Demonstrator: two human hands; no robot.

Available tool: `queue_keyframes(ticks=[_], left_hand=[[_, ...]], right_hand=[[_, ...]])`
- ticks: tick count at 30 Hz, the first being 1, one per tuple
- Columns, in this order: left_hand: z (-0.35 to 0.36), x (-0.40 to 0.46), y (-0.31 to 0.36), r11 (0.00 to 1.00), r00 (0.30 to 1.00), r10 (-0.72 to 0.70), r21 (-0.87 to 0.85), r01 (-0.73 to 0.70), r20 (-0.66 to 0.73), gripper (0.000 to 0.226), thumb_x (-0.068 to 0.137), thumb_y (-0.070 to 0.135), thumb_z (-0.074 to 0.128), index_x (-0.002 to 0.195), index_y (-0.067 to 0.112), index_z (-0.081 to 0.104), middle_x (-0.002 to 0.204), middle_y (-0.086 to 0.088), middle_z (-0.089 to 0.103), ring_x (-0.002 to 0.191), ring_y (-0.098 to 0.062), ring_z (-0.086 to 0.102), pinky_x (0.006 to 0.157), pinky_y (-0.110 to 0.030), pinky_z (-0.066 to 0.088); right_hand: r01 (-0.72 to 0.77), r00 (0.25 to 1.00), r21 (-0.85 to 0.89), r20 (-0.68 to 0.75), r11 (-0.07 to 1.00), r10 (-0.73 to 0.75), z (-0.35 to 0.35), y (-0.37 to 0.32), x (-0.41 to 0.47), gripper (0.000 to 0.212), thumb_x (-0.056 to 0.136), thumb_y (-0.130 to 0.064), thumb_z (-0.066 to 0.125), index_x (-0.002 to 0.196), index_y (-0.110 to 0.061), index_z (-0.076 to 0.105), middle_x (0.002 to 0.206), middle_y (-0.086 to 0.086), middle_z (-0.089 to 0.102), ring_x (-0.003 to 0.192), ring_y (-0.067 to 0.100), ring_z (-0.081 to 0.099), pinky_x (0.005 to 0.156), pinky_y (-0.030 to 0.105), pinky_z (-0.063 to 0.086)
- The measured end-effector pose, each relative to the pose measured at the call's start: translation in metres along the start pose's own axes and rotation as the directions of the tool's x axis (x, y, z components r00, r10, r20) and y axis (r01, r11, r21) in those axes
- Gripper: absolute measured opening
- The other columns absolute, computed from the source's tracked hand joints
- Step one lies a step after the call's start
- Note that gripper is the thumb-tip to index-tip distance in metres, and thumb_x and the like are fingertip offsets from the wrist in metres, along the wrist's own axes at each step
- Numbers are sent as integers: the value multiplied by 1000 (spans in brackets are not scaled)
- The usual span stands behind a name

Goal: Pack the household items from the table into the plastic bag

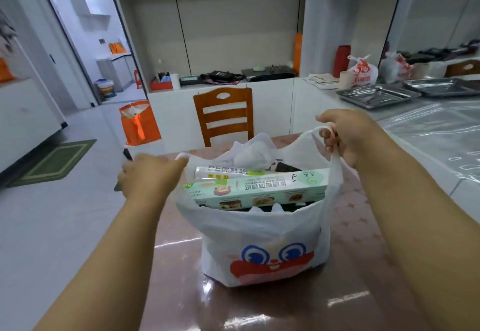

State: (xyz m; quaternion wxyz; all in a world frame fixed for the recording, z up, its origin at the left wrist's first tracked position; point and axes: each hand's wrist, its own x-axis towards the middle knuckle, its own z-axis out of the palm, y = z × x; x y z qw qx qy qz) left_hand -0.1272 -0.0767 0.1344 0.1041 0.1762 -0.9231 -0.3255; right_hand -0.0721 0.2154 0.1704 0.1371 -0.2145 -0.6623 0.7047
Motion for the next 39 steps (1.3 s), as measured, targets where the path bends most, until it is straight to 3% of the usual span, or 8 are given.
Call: queue_keyframes(ticks=[6,12,15,20,26,31,34,39], left_hand=[[7,33,30,688,911,26,-668,283,412,21,98,9,49,87,-3,62,51,-3,52,56,-15,45,64,-29,53],[-6,50,97,520,917,15,-786,334,399,19,99,16,52,90,5,65,70,-3,53,54,-10,44,70,-21,53],[-16,54,105,459,938,206,-875,157,277,23,100,12,48,104,-8,59,73,-4,50,61,-9,46,66,-16,51],[-16,27,81,610,946,225,-791,52,235,24,101,18,47,97,3,66,76,-6,55,76,-13,54,95,-27,52],[10,11,34,754,897,6,-591,287,443,9,90,12,61,95,5,60,74,-8,51,61,-17,49,60,-30,50],[3,23,40,835,875,53,-502,225,481,21,99,19,53,94,1,62,59,-8,49,52,-15,40,55,-28,50],[3,23,50,873,881,24,-439,211,472,24,97,25,56,86,5,61,80,-12,68,71,-23,63,76,-36,57],[8,27,57,917,921,47,-383,114,387,21,96,30,57,89,10,59,89,-8,69,81,-23,66,77,-37,54]], right_hand=[[37,999,183,-4,982,-37,6,-12,12,35,90,-32,50,124,-22,46,97,20,70,44,10,39,45,22,35],[200,980,399,-81,895,-183,8,-35,30,49,97,-40,42,139,-17,38,100,21,71,44,10,36,47,20,34],[308,948,429,-64,849,-312,5,-44,36,52,96,-40,43,137,-8,37,92,18,71,48,11,38,52,22,35],[314,946,413,-55,855,-321,0,-23,22,42,94,-37,47,127,-11,45,80,18,67,52,17,48,55,24,44],[46,998,362,21,931,-57,0,23,7,35,93,-51,45,100,-17,52,63,4,44,48,12,38,43,21,34],[-18,998,79,69,997,13,10,10,13,45,92,-59,43,113,-20,49,90,13,66,57,20,56,64,32,49],[-12,998,-71,53,997,16,14,9,19,55,92,-63,40,126,-21,47,103,14,69,79,27,65,89,43,53],[30,999,-211,-18,977,-34,17,9,25,62,90,-66,35,135,-24,44,116,11,64,96,26,65,89,44,51]])
